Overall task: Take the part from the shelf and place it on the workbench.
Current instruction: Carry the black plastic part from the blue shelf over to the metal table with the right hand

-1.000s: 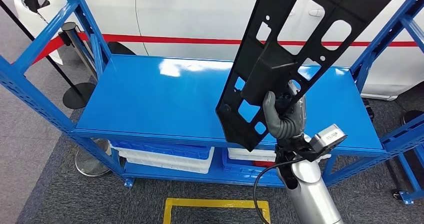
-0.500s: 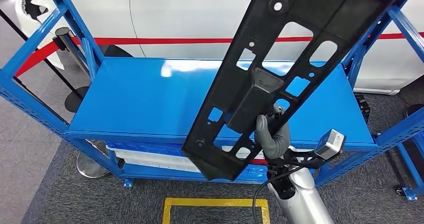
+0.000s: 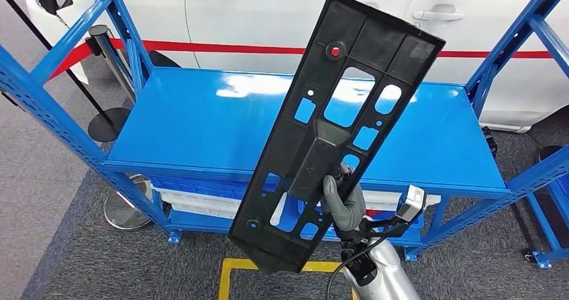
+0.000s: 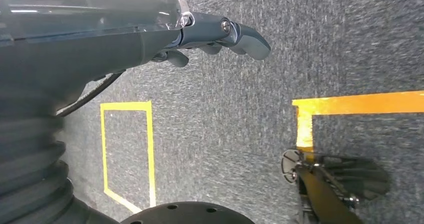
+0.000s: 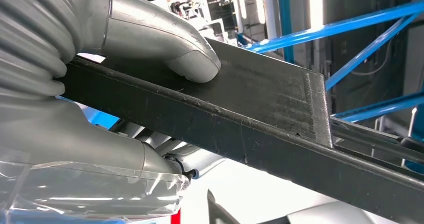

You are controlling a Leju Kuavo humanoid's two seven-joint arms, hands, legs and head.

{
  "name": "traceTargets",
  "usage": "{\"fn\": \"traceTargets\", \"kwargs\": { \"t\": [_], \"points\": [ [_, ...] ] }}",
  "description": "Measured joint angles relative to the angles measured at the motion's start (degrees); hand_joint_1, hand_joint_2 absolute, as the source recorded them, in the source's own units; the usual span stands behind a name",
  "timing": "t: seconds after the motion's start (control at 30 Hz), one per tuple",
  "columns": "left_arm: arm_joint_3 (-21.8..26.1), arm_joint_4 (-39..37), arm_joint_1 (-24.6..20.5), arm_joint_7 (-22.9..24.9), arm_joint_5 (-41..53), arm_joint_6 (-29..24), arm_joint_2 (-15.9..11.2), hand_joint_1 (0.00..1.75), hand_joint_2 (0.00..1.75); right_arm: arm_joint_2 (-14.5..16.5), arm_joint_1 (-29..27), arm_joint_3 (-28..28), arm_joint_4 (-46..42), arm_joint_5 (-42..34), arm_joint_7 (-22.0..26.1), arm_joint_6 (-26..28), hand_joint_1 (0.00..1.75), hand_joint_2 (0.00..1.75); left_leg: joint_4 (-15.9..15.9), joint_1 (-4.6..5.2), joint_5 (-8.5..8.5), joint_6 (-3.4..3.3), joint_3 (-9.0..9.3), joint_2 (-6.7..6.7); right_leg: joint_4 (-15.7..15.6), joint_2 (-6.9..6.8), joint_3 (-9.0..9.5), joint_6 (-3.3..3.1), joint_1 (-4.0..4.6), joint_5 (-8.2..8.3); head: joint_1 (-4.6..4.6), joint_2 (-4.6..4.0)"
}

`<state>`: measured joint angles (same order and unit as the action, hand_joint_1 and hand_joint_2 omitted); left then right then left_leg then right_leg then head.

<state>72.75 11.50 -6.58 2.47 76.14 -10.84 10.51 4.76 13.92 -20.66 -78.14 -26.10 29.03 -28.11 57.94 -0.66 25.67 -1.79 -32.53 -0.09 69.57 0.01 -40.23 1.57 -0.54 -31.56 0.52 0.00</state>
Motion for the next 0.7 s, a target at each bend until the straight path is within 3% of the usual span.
{"fn": "traceTargets", "kwargs": {
  "t": [0.03,0.07,0.1,0.17,0.23,0.27,0.37,0.43,0.5,0.53,0.57,0.6,0.63,0.7],
  "points": [
    [-0.02,0.0,0.03,0.05,-0.01,0.1,-0.03,0.0,1.75,0.1,-0.47,0.08,0.09,0.08,-0.08,-0.06,1.75,1.75,0.12,0.02,-0.22,0.03,-0.48,0.01,3.11,-0.01,-0.93,0.14,-0.09,-1.49,0.01,-0.01],
    [-0.03,0.0,0.08,0.09,-0.03,0.19,-0.05,0.0,1.75,0.19,-0.91,0.17,0.17,0.17,-0.25,-0.14,1.75,1.75,0.27,0.04,-0.41,0.09,-0.94,0.01,4.69,-0.01,-1.09,0.23,-0.16,-1.94,0.01,-0.01],
    [-0.03,0.0,0.12,0.1,-0.08,0.26,-0.07,0.0,1.75,0.29,-1.25,0.26,0.24,0.27,-0.46,-0.31,1.75,1.75,0.43,0.05,-0.57,0.18,-1.34,0.0,4.11,-0.02,-0.19,0.23,-0.21,-1.32,0.01,-0.01],
    [-0.03,0.0,0.13,0.1,-0.22,0.36,-0.07,0.0,1.75,0.62,-1.57,0.44,0.42,0.38,-0.87,-0.85,1.75,1.75,0.72,0.04,-0.84,0.47,-1.87,-0.02,-2.65,-0.03,4.49,-0.02,-0.23,1.39,0.01,0.0],
    [-0.03,0.0,0.1,0.1,-0.32,0.39,-0.07,0.0,1.75,1.05,-1.6,0.61,0.71,0.46,-1.07,-1.45,1.75,1.75,0.83,0.13,-1.16,0.98,-2.12,-0.05,-9.09,0.0,8.48,-0.49,0.03,3.1,-0.03,0.0],
    [-0.04,0.0,0.09,0.11,-0.3,0.41,-0.09,0.0,1.75,1.22,-1.57,0.69,0.87,0.5,-1.12,-1.68,1.75,1.75,0.84,0.16,-1.36,1.31,-2.19,-0.06,-10.55,0.02,9.21,-0.76,0.2,3.24,-0.03,-0.01],
    [-0.18,0.0,0.13,0.2,-0.09,0.46,-0.2,0.0,1.75,1.71,-1.51,0.97,1.41,0.64,-1.17,-2.11,1.75,1.75,0.85,0.15,-1.68,2.42,-2.47,-0.08,-11.29,0.01,8.84,-1.8,0.24,3.92,-0.03,-0.01],
    [-0.34,0.0,0.19,0.25,0.0,0.51,-0.31,0.0,1.75,2.14,-1.55,1.14,1.61,0.97,-1.1,-2.47,1.75,1.75,3.43,0.08,0.85,3.03,-3.49,-0.1,-11.68,-0.09,8.37,-2.72,0.0,4.73,-0.18,-0.01],
    [-0.5,0.0,0.2,0.25,0.05,0.61,-0.44,0.0,1.75,2.45,-1.72,1.32,1.61,1.66,-0.52,-3.32,1.75,1.75,10.2,-0.04,5.7,3.52,-5.76,-0.09,-11.68,-0.14,7.52,-3.24,0.07,5.43,-0.36,0.0],
    [-0.58,0.0,0.21,0.24,0.08,0.67,-0.5,0.0,1.75,2.5,-1.89,1.41,1.56,2.09,0.01,-3.93,1.75,1.75,13.77,-0.05,7.57,3.71,-6.8,-0.09,-11.6,-0.12,7.01,-3.31,0.14,5.75,-0.38,0.0],
    [-0.66,0.0,0.23,0.24,0.11,0.74,-0.56,0.0,1.75,2.51,-2.13,1.51,1.39,2.58,0.64,-4.63,1.75,1.75,15.97,-0.05,8.41,3.82,-7.15,-0.09,-11.45,-0.09,6.48,-3.3,0.2,6.06,-0.38,0.0],
    [-0.73,0.0,0.24,0.24,0.14,0.83,-0.62,0.0,1.75,2.51,-2.42,1.62,1.0,3.12,1.33,-5.43,1.75,1.75,16.18,-0.05,8.18,3.84,-6.52,-0.09,-11.25,-0.05,5.95,-3.24,0.24,6.31,-0.38,0.0],
    [-0.79,0.0,0.25,0.24,0.19,0.93,-0.69,0.0,1.75,2.51,-2.71,1.7,0.34,3.62,1.97,-6.26,1.75,1.75,14.08,-0.05,7.04,3.78,-4.77,-0.1,-11.0,0.02,5.47,-3.14,0.25,6.5,-0.38,-0.01],
    [-0.86,0.0,0.2,0.25,0.24,1.12,-0.85,0.0,1.75,2.6,-3.19,1.81,-1.79,4.42,2.97,-8.06,1.75,1.75,6.11,0.0,4.66,3.35,0.55,-0.31,-10.42,0.21,4.68,-2.8,0.29,6.81,-0.38,-0.01]
  ]
}}
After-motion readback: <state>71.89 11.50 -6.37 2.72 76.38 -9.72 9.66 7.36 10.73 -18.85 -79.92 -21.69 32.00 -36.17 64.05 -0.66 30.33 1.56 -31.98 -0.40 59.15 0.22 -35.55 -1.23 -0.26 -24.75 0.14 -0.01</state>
